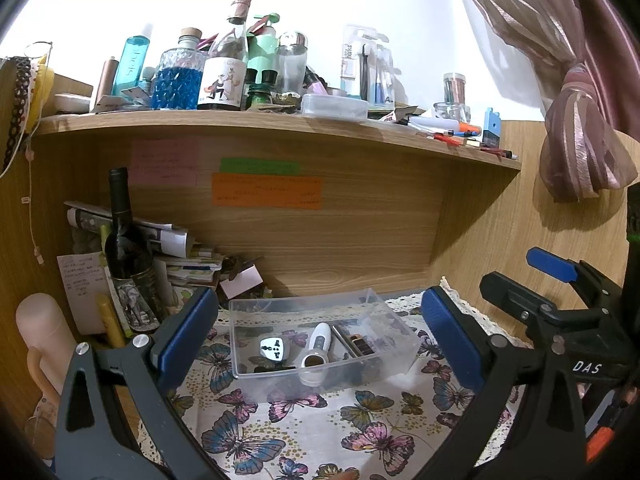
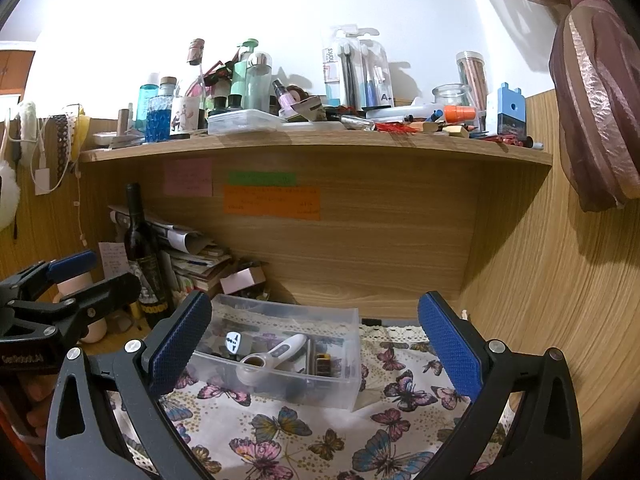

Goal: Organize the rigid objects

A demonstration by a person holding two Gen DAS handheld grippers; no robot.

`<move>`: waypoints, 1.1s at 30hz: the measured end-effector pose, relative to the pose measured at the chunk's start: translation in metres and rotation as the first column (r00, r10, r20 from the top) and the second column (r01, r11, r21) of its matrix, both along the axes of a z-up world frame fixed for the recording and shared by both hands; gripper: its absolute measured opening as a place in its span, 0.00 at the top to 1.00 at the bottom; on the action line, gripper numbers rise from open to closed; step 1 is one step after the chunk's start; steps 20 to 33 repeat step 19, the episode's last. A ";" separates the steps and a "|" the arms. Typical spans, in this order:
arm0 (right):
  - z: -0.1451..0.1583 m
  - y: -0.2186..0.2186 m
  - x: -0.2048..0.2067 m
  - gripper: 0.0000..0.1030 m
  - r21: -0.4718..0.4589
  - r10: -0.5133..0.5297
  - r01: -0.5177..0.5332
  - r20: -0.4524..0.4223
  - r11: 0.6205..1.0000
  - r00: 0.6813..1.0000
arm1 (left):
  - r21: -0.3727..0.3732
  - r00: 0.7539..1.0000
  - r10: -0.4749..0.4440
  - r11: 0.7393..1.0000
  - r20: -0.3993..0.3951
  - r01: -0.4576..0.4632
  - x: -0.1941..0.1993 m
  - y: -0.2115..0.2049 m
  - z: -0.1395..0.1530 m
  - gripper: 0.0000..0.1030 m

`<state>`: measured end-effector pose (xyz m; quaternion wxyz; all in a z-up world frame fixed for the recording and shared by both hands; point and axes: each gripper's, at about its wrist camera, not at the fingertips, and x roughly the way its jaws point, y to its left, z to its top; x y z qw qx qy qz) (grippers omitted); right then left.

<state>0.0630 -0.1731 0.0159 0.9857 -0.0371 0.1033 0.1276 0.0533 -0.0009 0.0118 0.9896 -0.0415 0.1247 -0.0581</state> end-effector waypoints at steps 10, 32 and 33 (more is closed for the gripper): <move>0.000 0.001 0.000 0.00 0.001 0.000 0.000 -0.003 1.000 1.000 | 0.000 1.000 0.000 1.000 0.000 0.000 -0.001 -0.001 0.000 0.00; 0.001 0.003 0.000 0.00 0.001 -0.003 0.003 -0.001 1.000 1.000 | 0.011 1.000 -0.024 1.000 0.012 0.024 -0.005 -0.006 -0.001 0.00; 0.001 0.003 0.000 0.00 0.001 -0.003 0.003 -0.001 1.000 1.000 | 0.011 1.000 -0.024 1.000 0.012 0.024 -0.005 -0.006 -0.001 0.00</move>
